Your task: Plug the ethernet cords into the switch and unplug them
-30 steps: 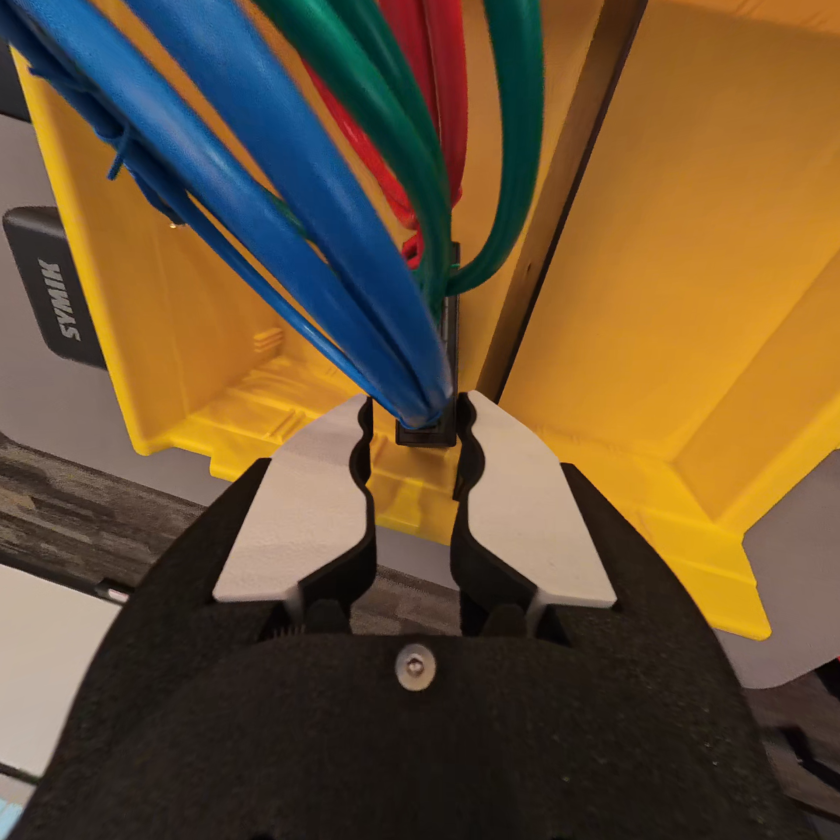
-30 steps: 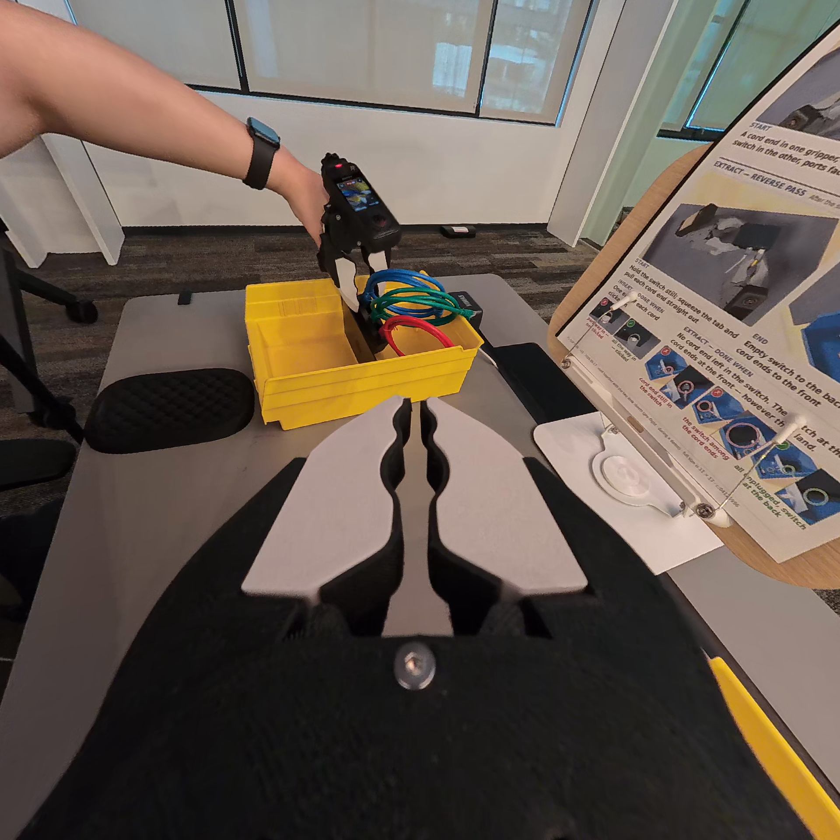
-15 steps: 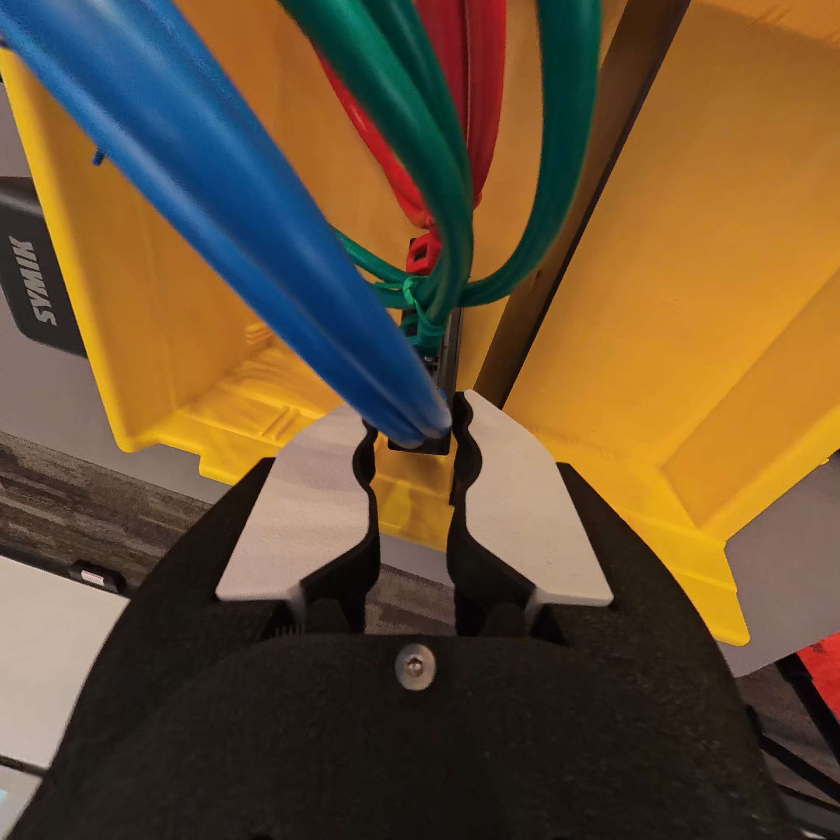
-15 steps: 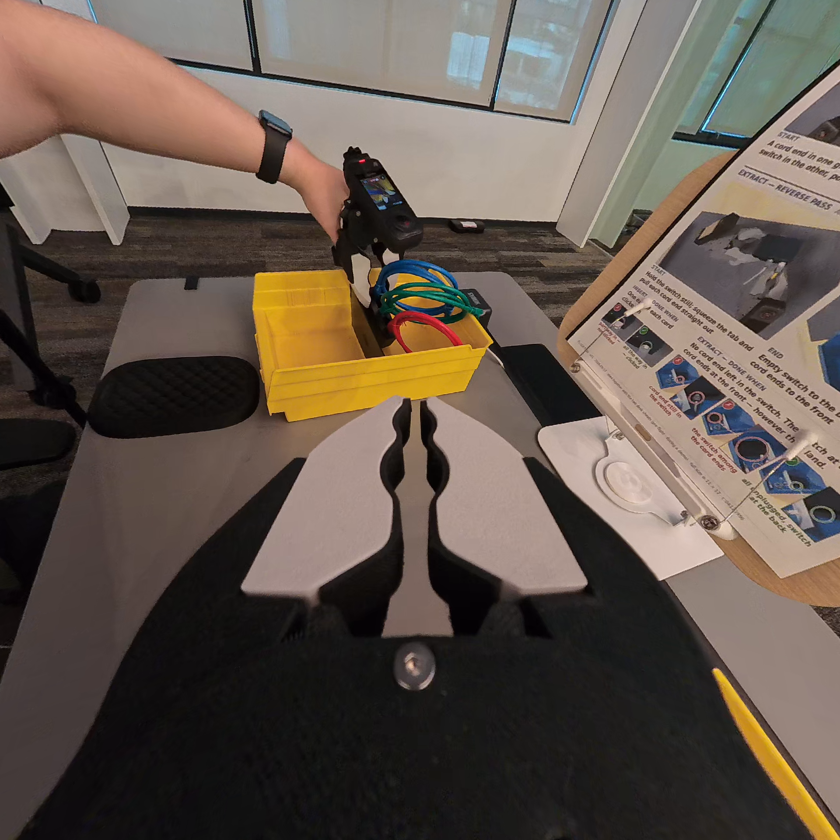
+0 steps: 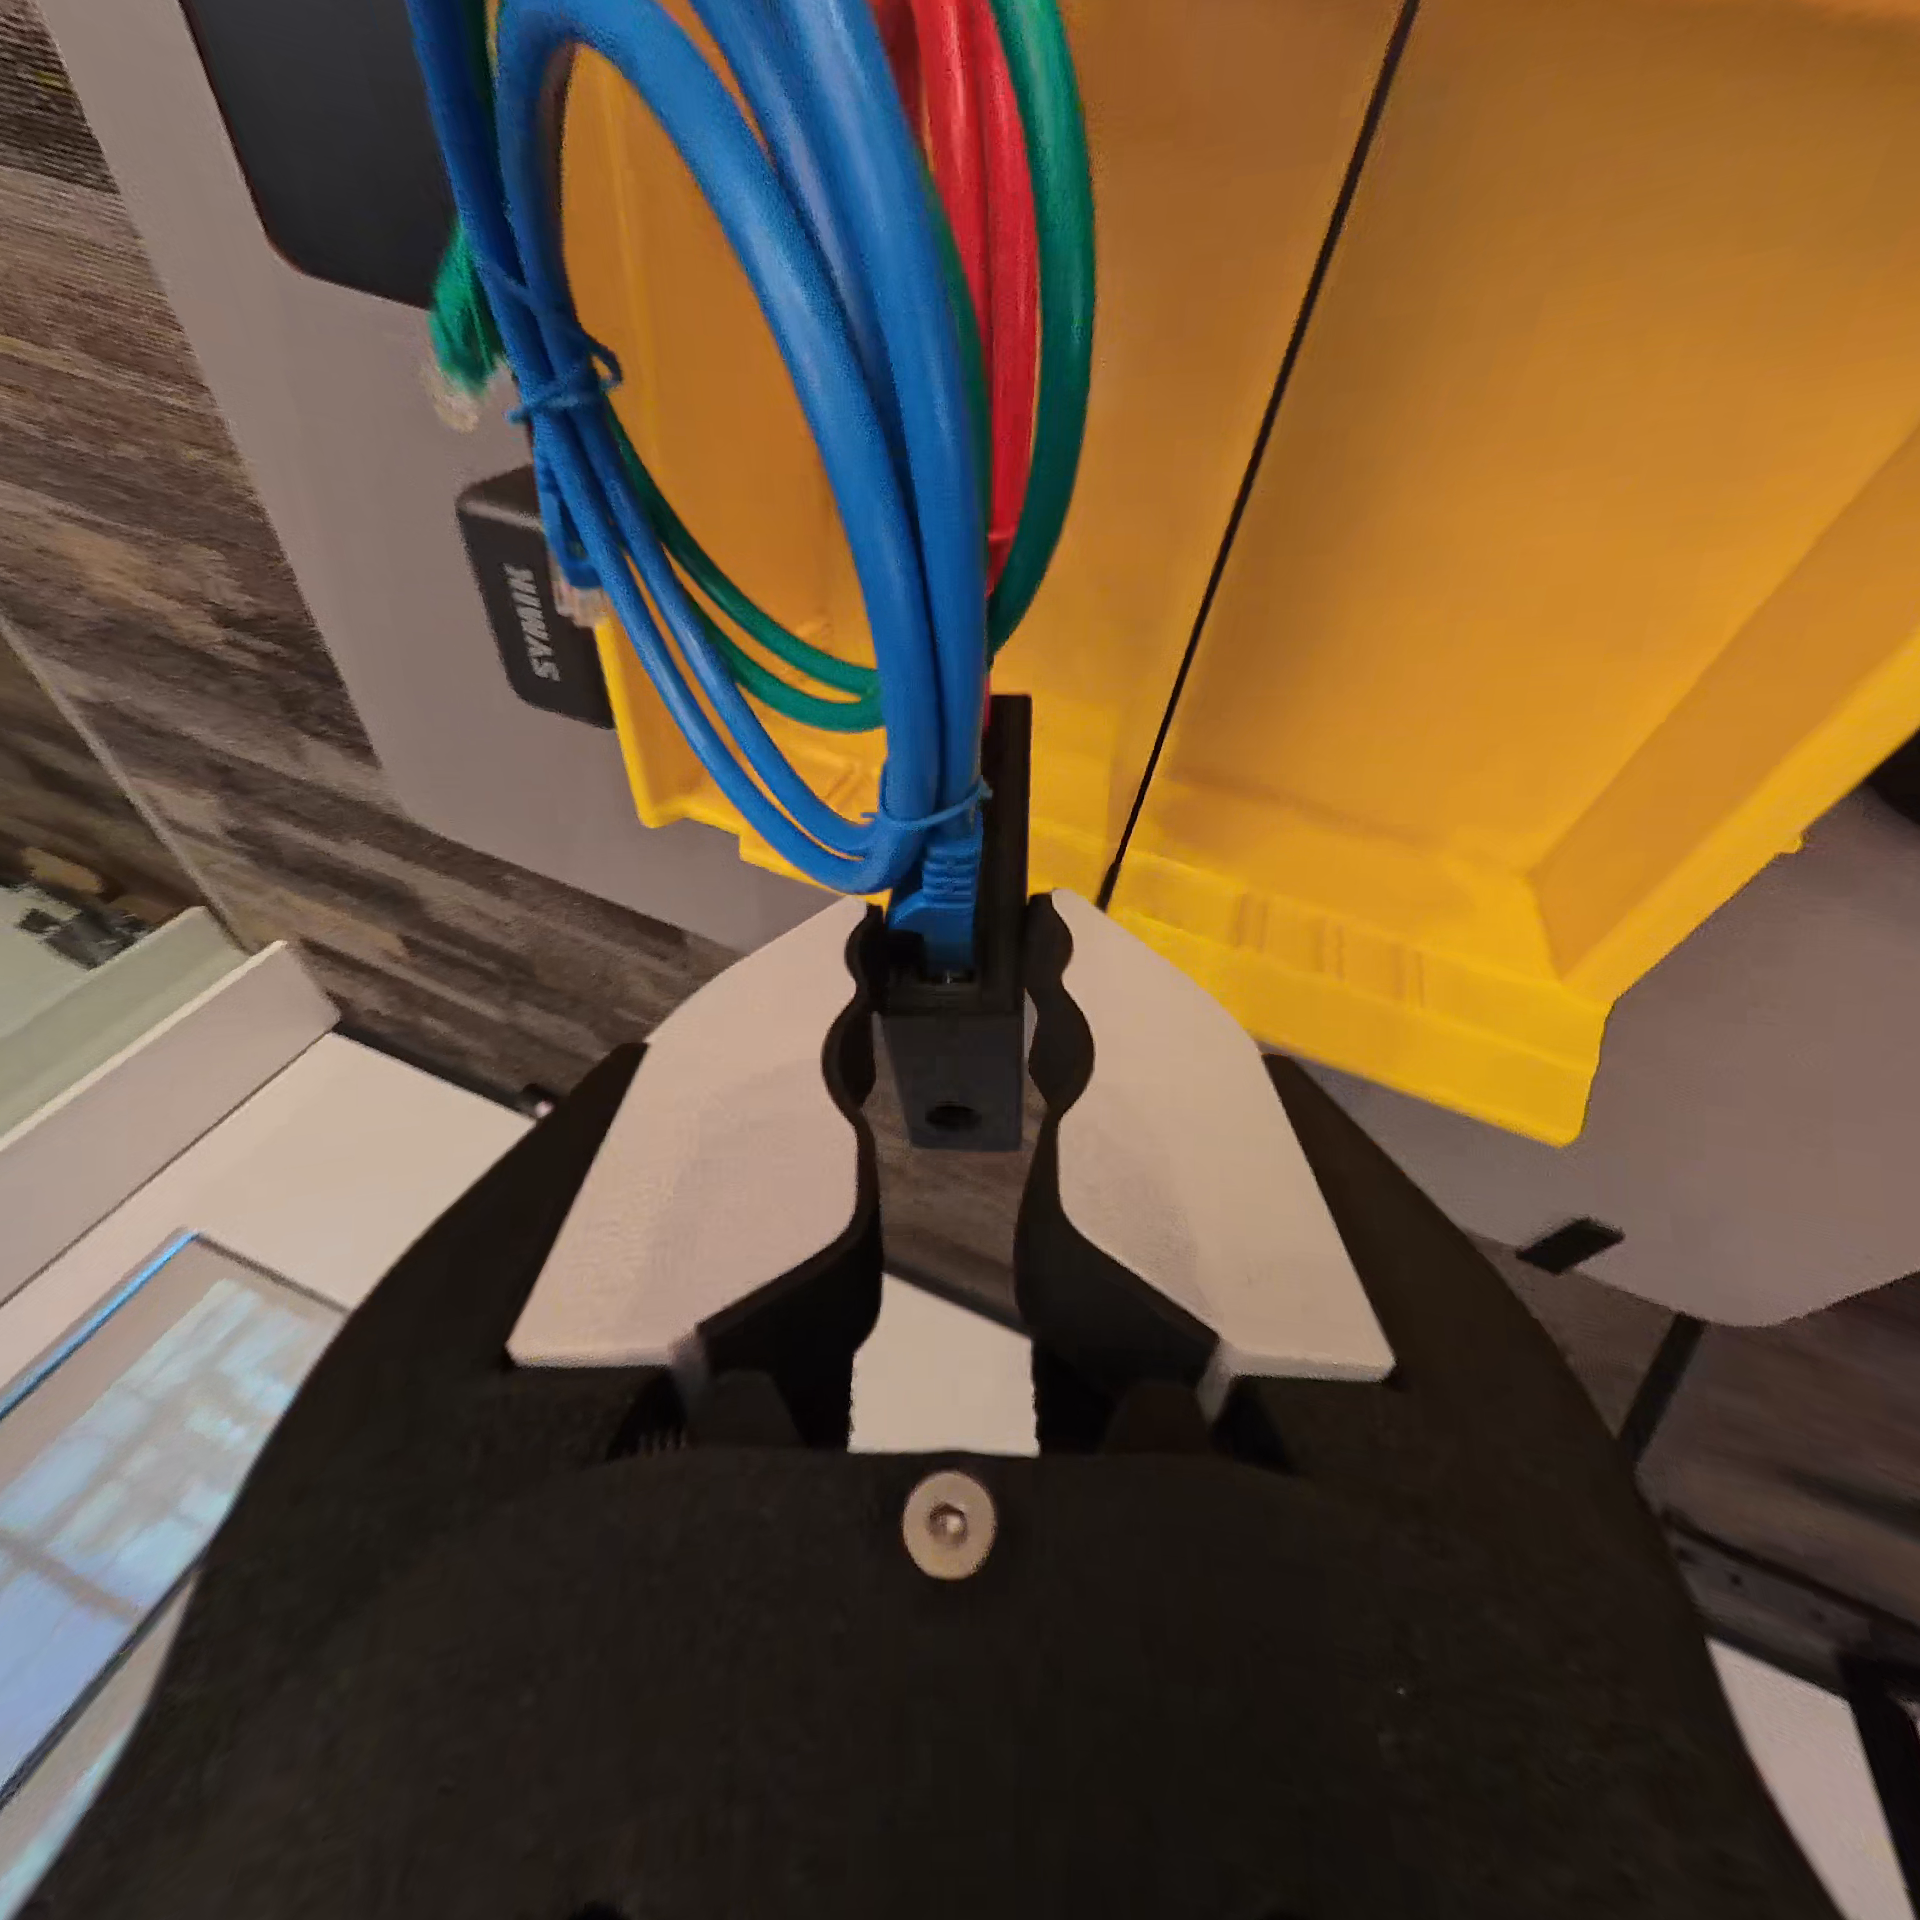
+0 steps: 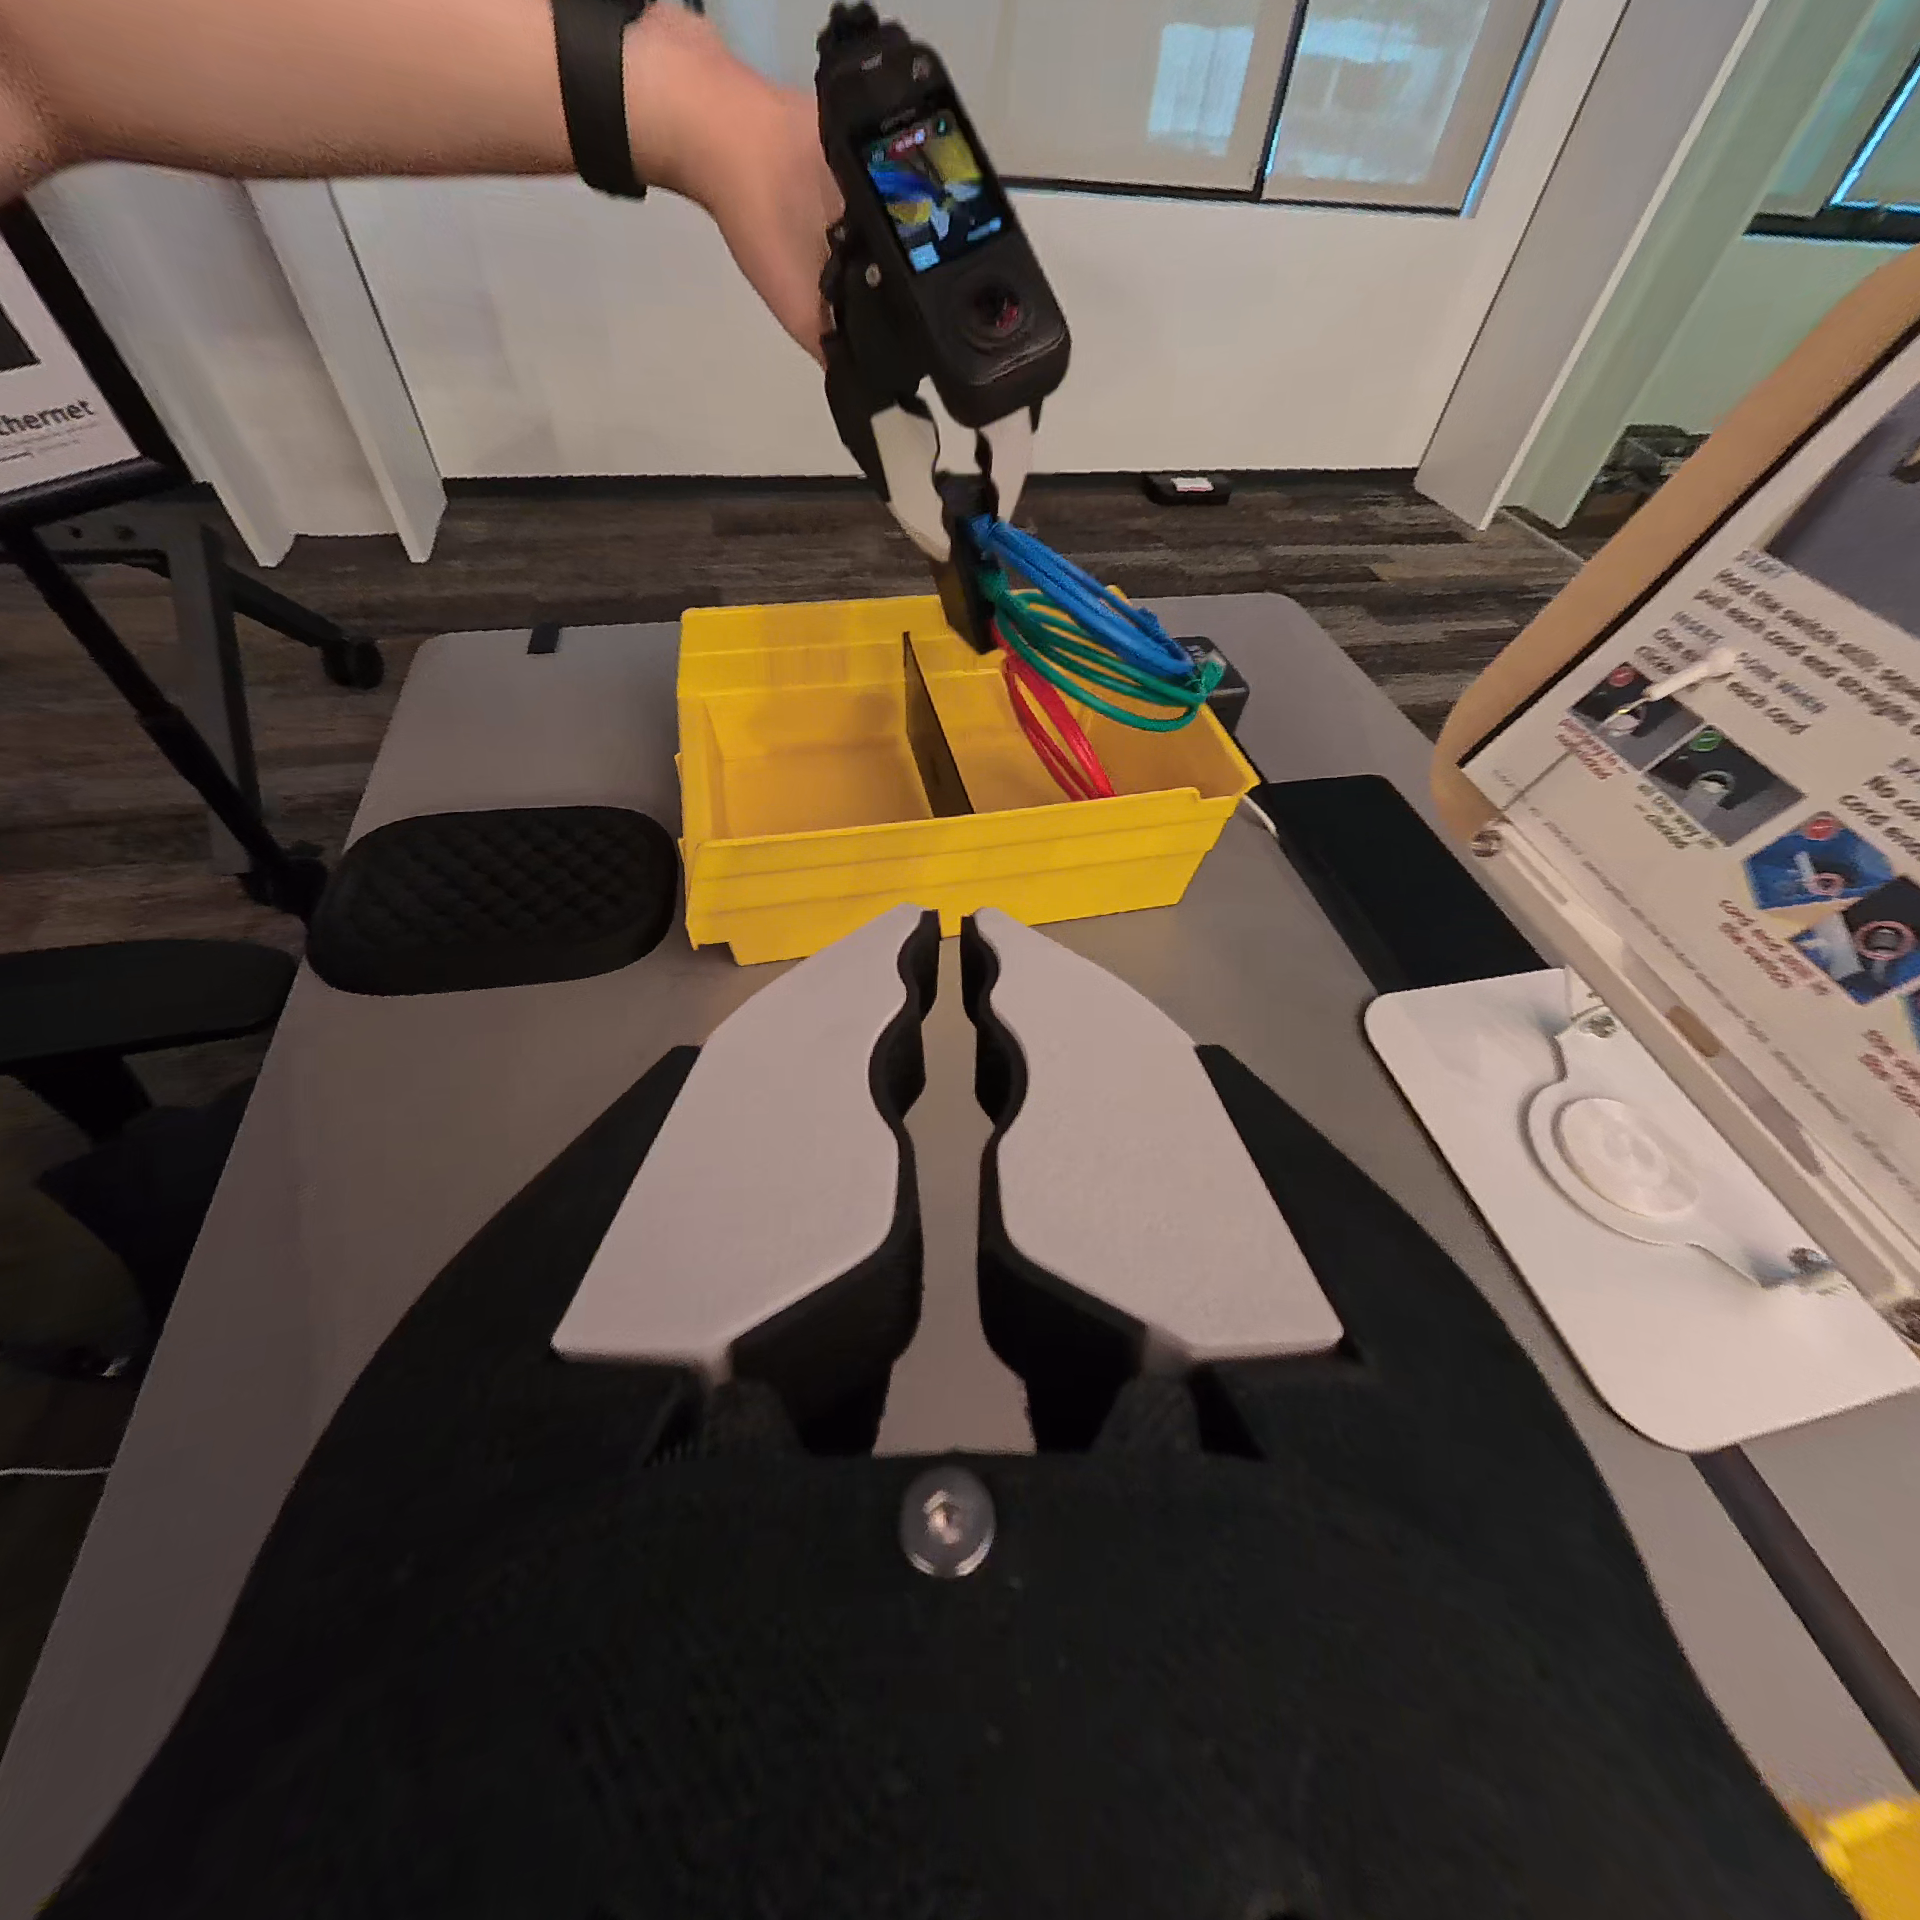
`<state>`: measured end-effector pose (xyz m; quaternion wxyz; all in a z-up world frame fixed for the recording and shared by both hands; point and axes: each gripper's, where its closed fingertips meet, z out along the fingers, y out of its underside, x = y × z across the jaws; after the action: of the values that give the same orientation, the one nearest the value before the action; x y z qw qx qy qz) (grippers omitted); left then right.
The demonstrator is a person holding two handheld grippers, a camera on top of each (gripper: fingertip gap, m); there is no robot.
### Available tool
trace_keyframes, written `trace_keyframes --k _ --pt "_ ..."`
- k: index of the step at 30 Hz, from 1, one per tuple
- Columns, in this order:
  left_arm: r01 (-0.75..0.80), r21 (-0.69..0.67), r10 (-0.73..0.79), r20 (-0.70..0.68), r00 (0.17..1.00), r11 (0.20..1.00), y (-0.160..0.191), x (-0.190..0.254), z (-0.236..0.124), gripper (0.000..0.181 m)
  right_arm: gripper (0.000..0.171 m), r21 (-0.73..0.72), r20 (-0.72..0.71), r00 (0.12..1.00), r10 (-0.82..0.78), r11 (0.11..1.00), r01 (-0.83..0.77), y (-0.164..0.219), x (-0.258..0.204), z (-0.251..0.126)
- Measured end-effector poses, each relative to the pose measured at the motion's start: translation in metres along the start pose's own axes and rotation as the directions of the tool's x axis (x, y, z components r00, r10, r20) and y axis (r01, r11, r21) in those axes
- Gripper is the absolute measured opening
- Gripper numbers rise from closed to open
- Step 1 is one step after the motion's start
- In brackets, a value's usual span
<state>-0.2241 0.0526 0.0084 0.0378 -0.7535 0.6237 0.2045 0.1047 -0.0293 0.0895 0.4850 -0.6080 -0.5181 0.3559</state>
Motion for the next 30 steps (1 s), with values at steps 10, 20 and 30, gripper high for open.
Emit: trace_keyframes --k 10,20,30 --pt "-0.07 -0.078 0.075 0.064 0.995 0.994 -0.023 0.014 -0.051 0.026 0.018 0.17 0.12 0.993 0.014 0.985 -0.035 -0.003 -0.025 0.052" --pt "-0.129 -0.164 0.155 0.154 0.976 0.978 -0.027 0.025 -0.108 0.026 0.037 0.257 -0.054 0.956 -0.288 0.921 0.292 0.009 -0.036 0.1" --pt "-0.28 -0.121 0.301 0.224 0.927 0.952 -0.1 0.051 -0.167 0.026 0.064 0.168 -0.425 0.712 -0.559 0.724 0.669 -0.031 -0.026 0.055"
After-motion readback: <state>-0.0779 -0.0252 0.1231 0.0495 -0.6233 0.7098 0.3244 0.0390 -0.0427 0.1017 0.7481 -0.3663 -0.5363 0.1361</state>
